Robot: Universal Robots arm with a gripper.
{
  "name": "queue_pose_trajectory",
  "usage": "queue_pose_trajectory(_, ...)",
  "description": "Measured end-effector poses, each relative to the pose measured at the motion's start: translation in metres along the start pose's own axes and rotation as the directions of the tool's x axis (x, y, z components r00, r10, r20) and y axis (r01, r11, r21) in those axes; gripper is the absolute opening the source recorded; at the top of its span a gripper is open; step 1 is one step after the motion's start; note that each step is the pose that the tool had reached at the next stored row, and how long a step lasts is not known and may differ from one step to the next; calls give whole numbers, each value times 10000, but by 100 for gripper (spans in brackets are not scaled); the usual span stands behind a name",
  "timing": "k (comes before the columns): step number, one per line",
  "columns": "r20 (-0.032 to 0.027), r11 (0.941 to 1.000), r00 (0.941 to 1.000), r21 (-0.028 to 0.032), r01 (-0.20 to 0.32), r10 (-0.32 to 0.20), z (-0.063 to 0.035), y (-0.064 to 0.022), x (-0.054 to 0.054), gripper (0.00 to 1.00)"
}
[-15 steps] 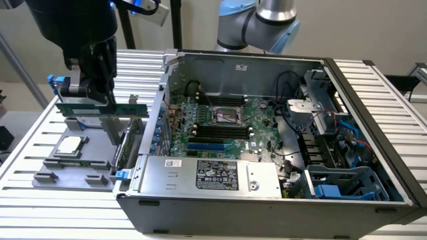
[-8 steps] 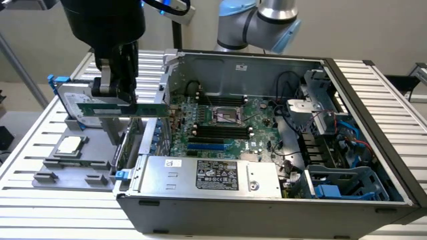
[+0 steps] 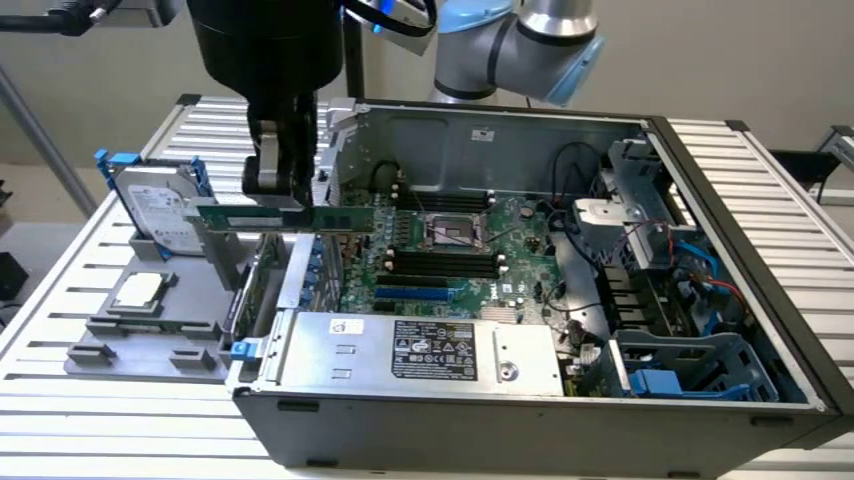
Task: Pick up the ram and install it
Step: 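Pick up the ram and move it above insertion slot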
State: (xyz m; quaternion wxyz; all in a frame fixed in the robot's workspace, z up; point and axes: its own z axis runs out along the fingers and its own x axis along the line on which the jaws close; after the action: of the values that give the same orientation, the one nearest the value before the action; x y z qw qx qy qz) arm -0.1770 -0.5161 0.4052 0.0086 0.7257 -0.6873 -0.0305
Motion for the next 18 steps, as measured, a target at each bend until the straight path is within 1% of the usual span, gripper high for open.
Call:
queue_pose_trajectory(2, 79, 10000, 10000, 4, 5, -5, 13, -50, -14, 14)
queue_pose_trajectory(5, 177, 10000, 9998, 10, 11, -11, 37, -119, -52, 14)
queue_pose_trajectory(10, 365, 10000, 9993, 20, 20, -21, 75, -230, -116, 14)
queue_pose_trajectory(11, 395, 10000, 9992, 22, 22, -23, 83, -252, -130, 14)
queue_pose_trajectory(14, 461, 10000, 9989, 25, 26, -27, 113, -319, -178, 14)
queue_pose_trajectory(18, 500, 10000, 9987, 27, 28, -29, 162, -417, -251, 14)
